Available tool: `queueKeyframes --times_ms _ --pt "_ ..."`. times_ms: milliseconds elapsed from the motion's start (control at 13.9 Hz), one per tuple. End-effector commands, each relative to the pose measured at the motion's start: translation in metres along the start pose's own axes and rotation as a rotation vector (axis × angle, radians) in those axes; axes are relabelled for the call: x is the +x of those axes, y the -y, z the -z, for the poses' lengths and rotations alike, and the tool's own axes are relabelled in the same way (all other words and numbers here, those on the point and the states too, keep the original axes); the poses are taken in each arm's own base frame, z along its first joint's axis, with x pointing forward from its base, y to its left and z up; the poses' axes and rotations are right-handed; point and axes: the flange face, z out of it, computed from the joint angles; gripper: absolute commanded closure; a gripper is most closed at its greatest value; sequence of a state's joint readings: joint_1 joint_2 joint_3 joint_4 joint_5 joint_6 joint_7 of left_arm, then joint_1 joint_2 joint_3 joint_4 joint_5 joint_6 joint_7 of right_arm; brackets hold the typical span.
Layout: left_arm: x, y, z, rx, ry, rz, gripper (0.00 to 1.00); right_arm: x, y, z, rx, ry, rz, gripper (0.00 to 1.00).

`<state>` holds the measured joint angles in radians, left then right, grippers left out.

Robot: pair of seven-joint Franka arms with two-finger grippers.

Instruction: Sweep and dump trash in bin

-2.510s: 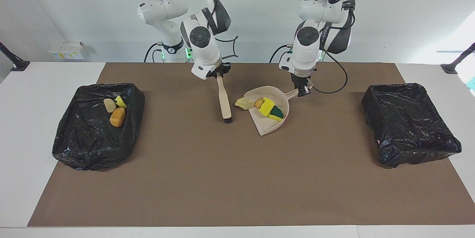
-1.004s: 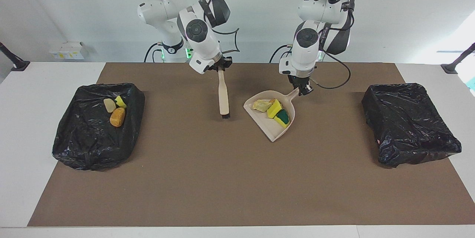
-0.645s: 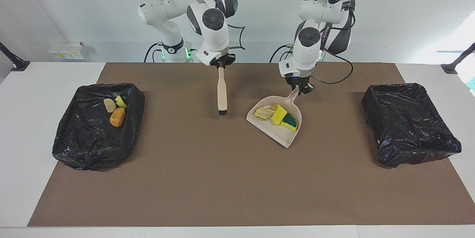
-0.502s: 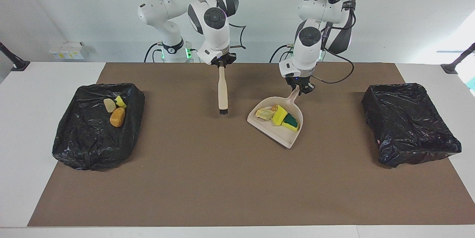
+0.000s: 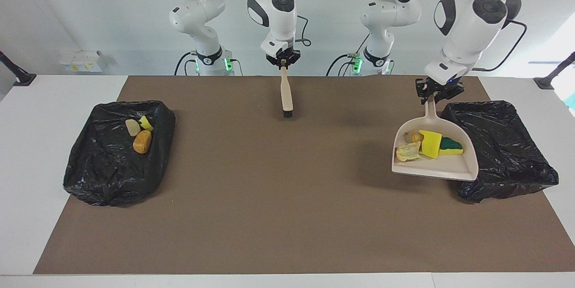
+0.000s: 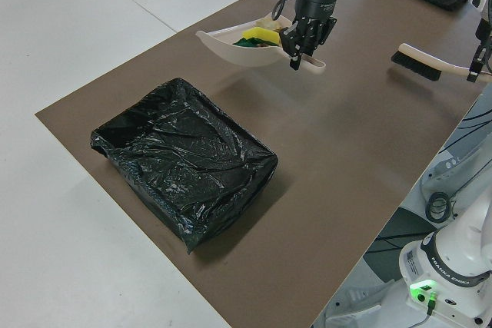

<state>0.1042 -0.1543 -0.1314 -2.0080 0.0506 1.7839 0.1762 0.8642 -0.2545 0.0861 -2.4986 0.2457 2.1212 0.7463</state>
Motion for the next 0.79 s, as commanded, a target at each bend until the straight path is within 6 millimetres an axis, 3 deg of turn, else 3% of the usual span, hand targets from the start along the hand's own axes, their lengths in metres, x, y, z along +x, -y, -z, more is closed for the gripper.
queueKeyframes --times_ms 0,287,359,430,502,717 --pt "-0.011 0.077 0.016 -0.026 0.005 0.0 1.0 -0.012 0.007 -0.015 0.025 -0.013 -0.033 1.0" --pt "-0.06 0.2 0.016 -0.024 -0.038 -0.189 1.0 -0.011 0.022 -0.038 0.027 -0.025 -0.071 1.0" --pt "-0.067 0.218 0.016 -0.017 -0.035 -0.232 1.0 -0.012 0.023 -0.037 0.021 -0.02 -0.071 0.7" --pt "-0.08 0.245 0.015 -0.006 -0.035 -0.25 1.0 -0.013 0.022 -0.035 0.011 -0.008 -0.069 0.1" --pt "-0.087 0.272 0.012 0.018 -0.02 -0.281 1.0 -0.011 0.024 -0.024 0.007 0.003 -0.07 0.0" --pt "-0.093 0.336 0.014 0.149 0.073 -0.458 1.0 0.003 0.024 0.013 -0.021 0.053 -0.075 0.0"
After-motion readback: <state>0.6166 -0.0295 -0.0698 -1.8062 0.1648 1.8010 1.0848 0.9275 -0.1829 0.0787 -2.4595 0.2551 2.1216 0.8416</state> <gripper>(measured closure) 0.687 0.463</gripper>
